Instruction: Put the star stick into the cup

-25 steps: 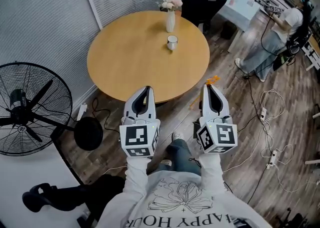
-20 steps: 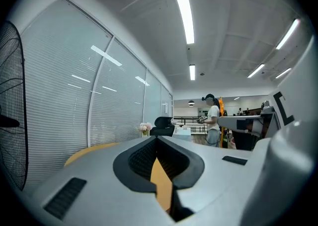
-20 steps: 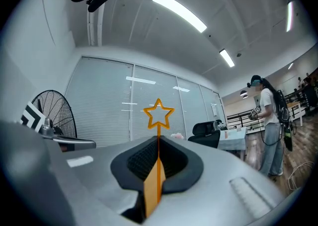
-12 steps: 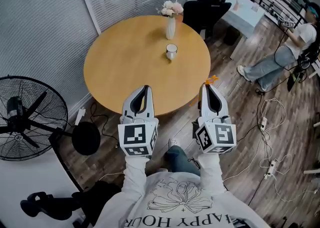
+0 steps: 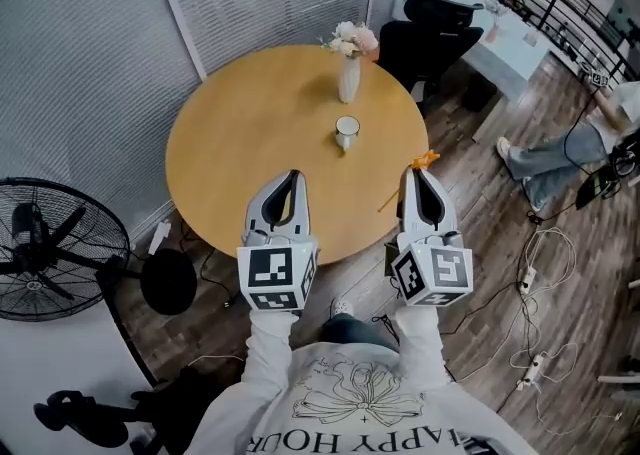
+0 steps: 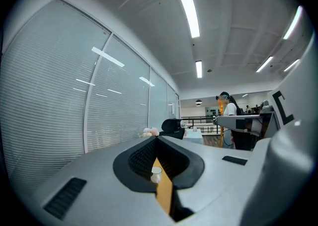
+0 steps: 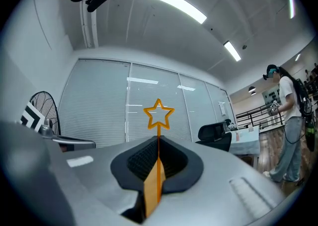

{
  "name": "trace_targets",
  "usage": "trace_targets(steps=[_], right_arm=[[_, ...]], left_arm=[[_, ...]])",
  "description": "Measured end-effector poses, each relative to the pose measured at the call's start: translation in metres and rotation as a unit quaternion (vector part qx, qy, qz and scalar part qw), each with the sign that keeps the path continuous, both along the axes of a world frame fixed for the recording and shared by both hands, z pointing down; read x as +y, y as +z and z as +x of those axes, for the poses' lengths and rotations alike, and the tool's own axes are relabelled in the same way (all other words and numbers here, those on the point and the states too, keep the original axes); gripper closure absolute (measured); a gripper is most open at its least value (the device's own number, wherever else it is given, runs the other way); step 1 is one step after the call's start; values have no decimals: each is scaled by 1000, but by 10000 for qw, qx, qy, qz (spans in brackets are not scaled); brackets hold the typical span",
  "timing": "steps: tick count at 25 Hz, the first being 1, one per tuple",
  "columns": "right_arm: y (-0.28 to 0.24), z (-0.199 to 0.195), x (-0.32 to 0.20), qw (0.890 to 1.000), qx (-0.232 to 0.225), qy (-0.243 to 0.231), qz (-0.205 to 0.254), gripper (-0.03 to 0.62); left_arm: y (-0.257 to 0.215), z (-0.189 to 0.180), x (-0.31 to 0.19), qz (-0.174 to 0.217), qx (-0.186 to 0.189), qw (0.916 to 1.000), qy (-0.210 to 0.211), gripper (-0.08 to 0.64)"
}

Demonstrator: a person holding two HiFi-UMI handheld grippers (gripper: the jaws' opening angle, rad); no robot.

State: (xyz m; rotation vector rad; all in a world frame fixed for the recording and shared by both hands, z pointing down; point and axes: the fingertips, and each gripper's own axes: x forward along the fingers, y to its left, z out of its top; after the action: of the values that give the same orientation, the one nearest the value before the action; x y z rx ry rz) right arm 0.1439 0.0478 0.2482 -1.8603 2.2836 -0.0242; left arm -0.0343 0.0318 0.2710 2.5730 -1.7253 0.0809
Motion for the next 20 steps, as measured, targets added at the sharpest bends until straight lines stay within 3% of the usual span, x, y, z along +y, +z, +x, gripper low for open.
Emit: trace_targets(steps=[10,20], right_arm=[[11,25,-77,9996,-98,-237,-69,578],[28,23,-125,9992,-136,-308,-211,578]], left_arm=[[8,17,-68,-45,-36,9996,-289,554],[28,22,-112,-280,-92,9992,-261,554]])
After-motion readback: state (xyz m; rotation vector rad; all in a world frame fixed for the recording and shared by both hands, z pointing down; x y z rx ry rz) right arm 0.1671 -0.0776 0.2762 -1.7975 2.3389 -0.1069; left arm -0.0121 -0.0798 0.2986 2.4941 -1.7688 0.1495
